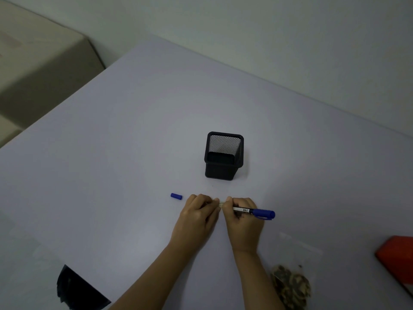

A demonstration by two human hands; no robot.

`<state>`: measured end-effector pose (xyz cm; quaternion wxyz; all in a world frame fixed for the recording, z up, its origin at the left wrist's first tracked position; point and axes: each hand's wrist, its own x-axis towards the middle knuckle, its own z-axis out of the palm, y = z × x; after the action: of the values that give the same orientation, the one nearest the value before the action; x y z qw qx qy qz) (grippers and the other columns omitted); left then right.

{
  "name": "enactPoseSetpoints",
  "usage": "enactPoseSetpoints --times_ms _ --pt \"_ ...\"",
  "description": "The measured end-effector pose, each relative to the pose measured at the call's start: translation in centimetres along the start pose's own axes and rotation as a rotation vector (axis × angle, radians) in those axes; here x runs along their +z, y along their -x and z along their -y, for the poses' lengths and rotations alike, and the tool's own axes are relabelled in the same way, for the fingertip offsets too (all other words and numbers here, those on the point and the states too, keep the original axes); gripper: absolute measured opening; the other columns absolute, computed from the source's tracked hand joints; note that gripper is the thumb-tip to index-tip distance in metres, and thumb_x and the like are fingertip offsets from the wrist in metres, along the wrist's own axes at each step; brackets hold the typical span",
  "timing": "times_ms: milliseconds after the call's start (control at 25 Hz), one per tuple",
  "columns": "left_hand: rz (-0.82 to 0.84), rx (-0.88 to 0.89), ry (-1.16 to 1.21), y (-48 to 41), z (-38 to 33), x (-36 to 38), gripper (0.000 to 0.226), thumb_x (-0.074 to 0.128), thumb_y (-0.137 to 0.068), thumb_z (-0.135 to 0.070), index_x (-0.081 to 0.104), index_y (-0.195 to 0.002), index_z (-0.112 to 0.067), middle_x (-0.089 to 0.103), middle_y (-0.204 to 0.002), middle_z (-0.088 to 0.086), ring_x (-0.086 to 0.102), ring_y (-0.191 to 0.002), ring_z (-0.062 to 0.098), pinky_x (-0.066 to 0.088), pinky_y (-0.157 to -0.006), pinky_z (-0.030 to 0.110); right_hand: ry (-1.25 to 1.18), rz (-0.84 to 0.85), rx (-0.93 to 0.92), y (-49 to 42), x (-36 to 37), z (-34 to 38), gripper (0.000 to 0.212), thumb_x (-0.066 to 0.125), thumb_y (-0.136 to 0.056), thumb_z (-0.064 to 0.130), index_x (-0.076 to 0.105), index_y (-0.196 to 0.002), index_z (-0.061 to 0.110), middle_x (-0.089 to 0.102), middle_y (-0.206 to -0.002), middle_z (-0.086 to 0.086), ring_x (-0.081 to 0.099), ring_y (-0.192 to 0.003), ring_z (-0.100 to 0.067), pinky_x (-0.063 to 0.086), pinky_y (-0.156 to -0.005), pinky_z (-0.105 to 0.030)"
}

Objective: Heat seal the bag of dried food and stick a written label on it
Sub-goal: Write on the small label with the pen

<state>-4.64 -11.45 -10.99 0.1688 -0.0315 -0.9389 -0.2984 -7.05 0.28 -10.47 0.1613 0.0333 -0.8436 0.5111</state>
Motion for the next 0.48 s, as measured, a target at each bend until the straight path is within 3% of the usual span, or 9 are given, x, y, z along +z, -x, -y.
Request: enactPoseSetpoints --times_ms 480 --pt "0.003 -0.004 -0.006 0.02 -0.04 0.05 0.029 0.053 -0.088 -0.028 0.074 -0.095 -0.009 0.066 -0.083 0.003 0.048 -0.082 0.006 0.036 -0.081 0.011 -0.088 0.054 0.038 0.12 -0.19 0.34 0.03 0.054 -0.085 0.027 0.063 -0.067 0.005 0.059 -0.065 -0.005 0.054 -0.065 -0.001 0.042 -0.06 -0.003"
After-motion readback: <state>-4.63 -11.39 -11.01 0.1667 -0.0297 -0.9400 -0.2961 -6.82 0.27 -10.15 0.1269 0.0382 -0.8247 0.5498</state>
